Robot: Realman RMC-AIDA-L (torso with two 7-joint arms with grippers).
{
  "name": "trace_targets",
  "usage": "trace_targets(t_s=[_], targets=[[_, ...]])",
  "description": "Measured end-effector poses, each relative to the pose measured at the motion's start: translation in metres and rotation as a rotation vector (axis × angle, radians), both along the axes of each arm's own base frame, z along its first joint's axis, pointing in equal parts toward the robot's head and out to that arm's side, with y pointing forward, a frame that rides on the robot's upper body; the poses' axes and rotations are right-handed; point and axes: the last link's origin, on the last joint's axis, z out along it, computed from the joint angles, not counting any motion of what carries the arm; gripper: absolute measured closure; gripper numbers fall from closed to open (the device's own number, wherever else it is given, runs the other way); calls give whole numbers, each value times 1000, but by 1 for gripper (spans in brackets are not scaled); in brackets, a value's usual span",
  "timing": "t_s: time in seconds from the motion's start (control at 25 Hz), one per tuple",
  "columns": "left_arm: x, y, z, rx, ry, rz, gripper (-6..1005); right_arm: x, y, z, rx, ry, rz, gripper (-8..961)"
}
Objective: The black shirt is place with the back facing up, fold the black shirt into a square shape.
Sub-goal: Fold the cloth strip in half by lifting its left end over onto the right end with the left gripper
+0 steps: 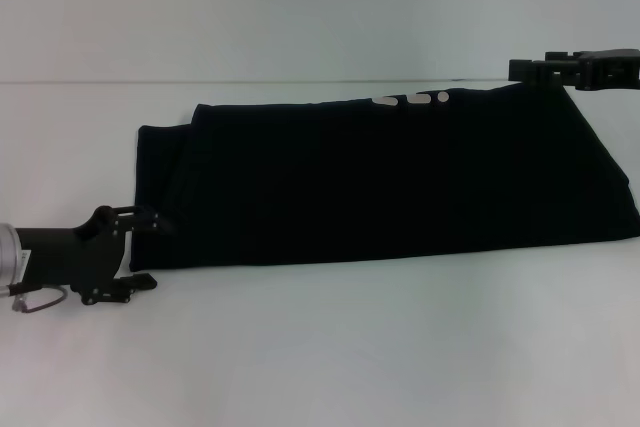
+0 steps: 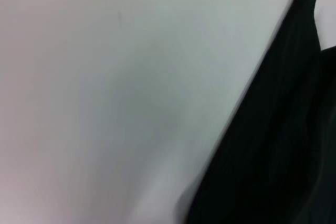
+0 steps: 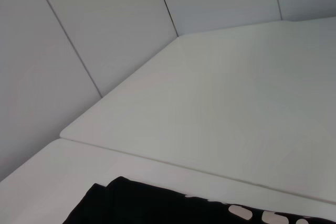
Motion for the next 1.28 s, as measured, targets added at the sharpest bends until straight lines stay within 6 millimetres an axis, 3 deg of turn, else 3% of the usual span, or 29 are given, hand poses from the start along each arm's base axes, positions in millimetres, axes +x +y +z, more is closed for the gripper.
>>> trace_targets(t_s=[0.64, 1.28], targets=[[6, 26, 13, 62, 110, -77, 241, -1, 1, 2, 12, 8, -2, 94], [12, 22, 15, 9, 138, -193, 262, -1, 1, 4, 17, 10, 0, 95]])
